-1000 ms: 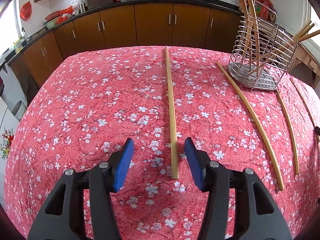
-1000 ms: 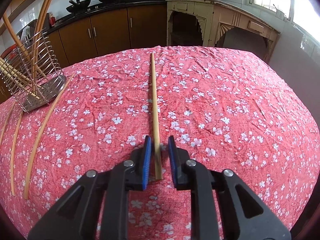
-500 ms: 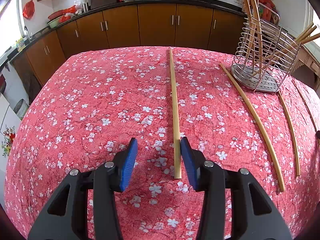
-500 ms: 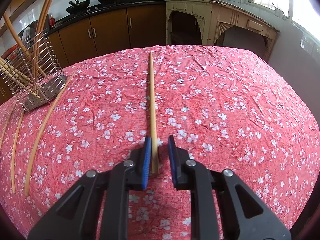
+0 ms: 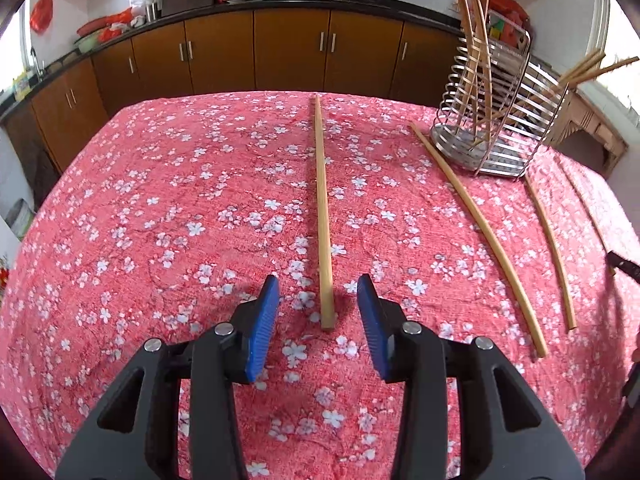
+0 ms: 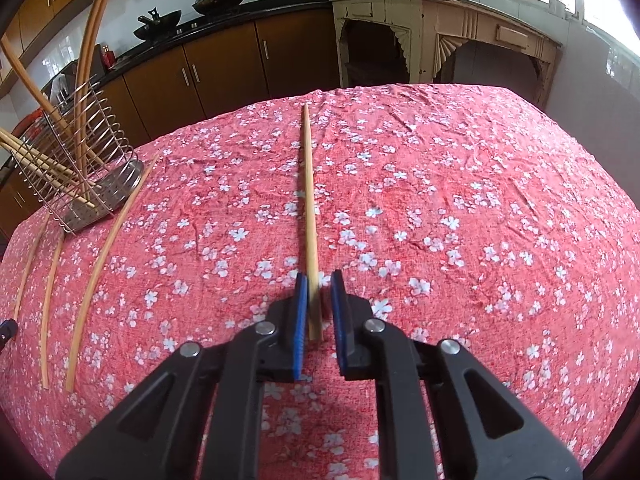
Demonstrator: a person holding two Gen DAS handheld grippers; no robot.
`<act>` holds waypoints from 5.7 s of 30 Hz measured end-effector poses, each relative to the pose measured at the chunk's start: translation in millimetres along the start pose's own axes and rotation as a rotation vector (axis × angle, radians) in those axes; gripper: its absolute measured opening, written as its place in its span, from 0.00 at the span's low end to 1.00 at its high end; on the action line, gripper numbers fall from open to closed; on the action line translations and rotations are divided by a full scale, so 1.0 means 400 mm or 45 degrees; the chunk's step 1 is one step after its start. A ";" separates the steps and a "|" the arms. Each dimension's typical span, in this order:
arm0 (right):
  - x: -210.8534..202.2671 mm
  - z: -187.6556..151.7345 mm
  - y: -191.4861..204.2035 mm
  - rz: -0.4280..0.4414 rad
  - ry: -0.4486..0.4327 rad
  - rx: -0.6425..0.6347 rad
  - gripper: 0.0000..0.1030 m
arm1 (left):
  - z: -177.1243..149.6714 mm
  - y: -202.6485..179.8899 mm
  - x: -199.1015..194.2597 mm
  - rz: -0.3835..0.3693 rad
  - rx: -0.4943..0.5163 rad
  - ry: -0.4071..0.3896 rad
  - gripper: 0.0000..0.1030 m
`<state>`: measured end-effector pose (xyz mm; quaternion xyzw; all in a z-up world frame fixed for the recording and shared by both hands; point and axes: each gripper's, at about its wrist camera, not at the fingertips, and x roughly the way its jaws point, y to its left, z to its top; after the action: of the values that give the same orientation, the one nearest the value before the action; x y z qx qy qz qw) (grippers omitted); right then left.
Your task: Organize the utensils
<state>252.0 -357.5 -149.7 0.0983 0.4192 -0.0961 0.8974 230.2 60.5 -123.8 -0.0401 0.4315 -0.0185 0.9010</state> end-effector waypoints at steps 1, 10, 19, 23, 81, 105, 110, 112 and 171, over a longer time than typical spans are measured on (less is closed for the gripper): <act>0.000 0.000 0.003 -0.007 0.000 -0.006 0.13 | -0.002 0.010 -0.003 -0.029 -0.023 -0.005 0.40; 0.002 0.003 0.023 0.018 0.001 -0.043 0.14 | -0.014 -0.007 -0.011 -0.027 0.012 -0.004 0.40; 0.000 0.003 0.007 0.098 0.002 -0.023 0.14 | -0.023 -0.059 -0.002 0.055 0.143 0.015 0.40; 0.006 0.009 0.016 0.067 0.004 -0.044 0.14 | -0.022 -0.061 -0.003 0.051 0.146 0.014 0.32; -0.522 0.168 0.019 0.252 -0.706 -0.020 0.07 | 0.175 -0.009 -0.471 -0.028 -0.005 -0.824 0.07; -0.789 0.431 0.147 0.513 -0.917 -0.127 0.07 | 0.411 -0.190 -0.662 -0.241 0.019 -1.041 0.07; -0.708 0.510 0.234 0.570 -0.813 -0.165 0.07 | 0.480 -0.259 -0.620 -0.210 0.025 -1.087 0.07; -0.666 0.531 0.267 0.561 -0.768 -0.191 0.07 | 0.494 -0.281 -0.584 -0.195 0.039 -1.076 0.07; -0.037 -0.078 0.356 0.188 0.053 -0.267 0.08 | 0.022 -0.122 -0.140 -0.061 -0.050 -0.261 0.70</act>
<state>256.0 -211.1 -144.3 0.0364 0.4370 0.0166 0.8986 202.1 16.2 -70.4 -0.0697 0.3362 -0.0275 0.9388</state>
